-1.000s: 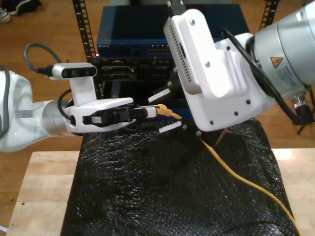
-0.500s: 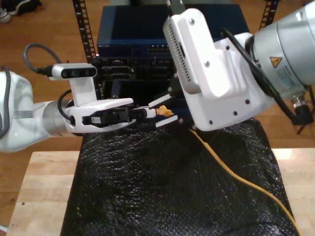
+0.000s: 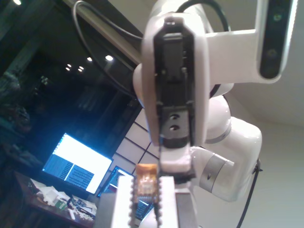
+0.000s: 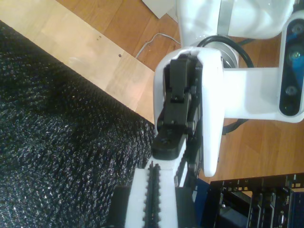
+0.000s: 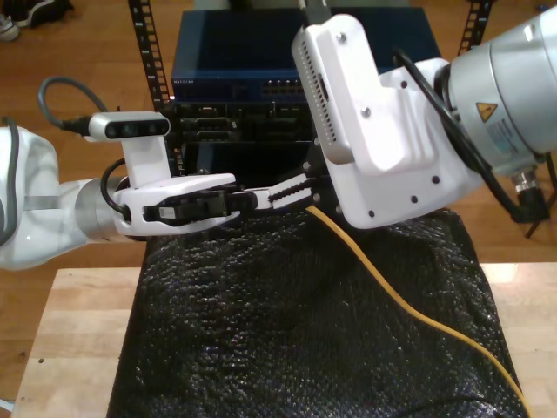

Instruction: Grab the cable and plug it in

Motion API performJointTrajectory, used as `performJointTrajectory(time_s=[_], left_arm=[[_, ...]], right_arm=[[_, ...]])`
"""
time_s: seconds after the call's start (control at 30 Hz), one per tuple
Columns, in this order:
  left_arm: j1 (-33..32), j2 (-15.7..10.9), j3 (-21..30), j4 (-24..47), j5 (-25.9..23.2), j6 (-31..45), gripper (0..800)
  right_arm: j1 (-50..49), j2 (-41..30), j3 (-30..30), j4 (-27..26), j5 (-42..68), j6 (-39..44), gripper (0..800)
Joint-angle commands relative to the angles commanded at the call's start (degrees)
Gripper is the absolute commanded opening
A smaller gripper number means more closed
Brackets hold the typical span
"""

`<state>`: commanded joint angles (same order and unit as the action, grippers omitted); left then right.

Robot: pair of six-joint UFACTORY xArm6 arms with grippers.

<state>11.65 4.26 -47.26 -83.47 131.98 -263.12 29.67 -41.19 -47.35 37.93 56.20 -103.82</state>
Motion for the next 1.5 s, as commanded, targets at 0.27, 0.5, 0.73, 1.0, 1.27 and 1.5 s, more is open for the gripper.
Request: performJointTrajectory(time_s=[0.27, 0.5, 0.73, 1.0, 1.27, 1.5], left_arm=[[0.0, 0.0, 0.0, 0.0, -0.09, 0.0, 26], [0.0, 0.0, -0.09, 0.0, -0.09, 0.0, 26], [0.0, 0.0, -0.09, -0.09, -0.18, 0.0, 26], [0.0, 0.0, -0.18, -0.18, -0.18, 0.09, 33], [0.0, 0.0, -0.26, -0.53, 0.44, 0.09, 33], [0.09, 0.88, -0.97, -2.37, 1.93, 0.0, 33]], right_arm=[[0.18, -0.09, -0.09, 0.0, 0.0, 0.18, 180], [0.44, -0.09, -0.09, 0.0, 0.0, 0.18, 253], [0.44, -0.62, -0.09, 0.0, 0.0, 0.0, 367], [0.44, -1.14, 0.0, -0.09, -0.09, -0.09, 508], [0.44, -1.41, 0.18, -0.26, -1.76, -0.09, 612], [0.44, -2.02, 0.88, -0.26, -3.34, -0.18, 634]])
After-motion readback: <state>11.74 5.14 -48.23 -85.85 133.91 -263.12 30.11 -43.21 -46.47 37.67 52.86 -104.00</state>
